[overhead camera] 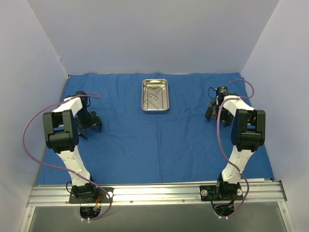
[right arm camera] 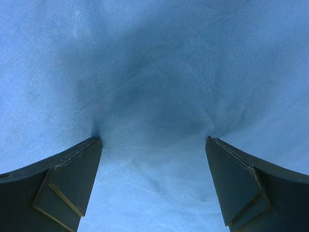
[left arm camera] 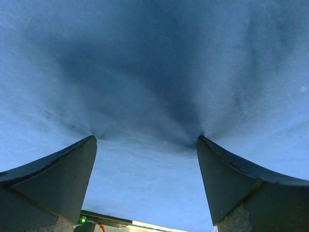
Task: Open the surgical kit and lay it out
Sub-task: Smooth out the surgical kit at the center of the board.
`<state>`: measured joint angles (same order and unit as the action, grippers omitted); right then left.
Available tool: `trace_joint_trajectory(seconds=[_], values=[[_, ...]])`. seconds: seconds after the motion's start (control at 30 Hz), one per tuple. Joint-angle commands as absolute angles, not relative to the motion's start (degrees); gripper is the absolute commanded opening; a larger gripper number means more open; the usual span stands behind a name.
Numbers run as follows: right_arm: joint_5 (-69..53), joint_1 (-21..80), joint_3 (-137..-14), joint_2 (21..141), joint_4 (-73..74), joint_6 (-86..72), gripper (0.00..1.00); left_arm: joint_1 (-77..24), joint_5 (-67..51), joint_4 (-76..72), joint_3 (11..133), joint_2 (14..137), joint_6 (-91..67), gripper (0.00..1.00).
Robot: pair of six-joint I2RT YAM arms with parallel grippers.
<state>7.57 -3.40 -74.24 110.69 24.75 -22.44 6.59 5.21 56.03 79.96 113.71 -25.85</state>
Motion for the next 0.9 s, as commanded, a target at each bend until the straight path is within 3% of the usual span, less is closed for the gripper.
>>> trace_joint_trajectory(seconds=[0.0,0.37,0.87], values=[[8.26,-3.69,-71.55,108.9,27.6,-23.38,0.95,7.91,4.75,54.58,78.49,113.47,-25.66,0.94],[7.74,-5.71,-61.36,103.55,26.72,-24.61,0.95,10.9,4.92,53.35,74.62,113.29,-24.79,0.94],[8.96,-7.47,-57.57,101.25,27.33,-25.22,0.95,13.27,6.15,53.35,74.18,113.91,-24.52,0.94]])
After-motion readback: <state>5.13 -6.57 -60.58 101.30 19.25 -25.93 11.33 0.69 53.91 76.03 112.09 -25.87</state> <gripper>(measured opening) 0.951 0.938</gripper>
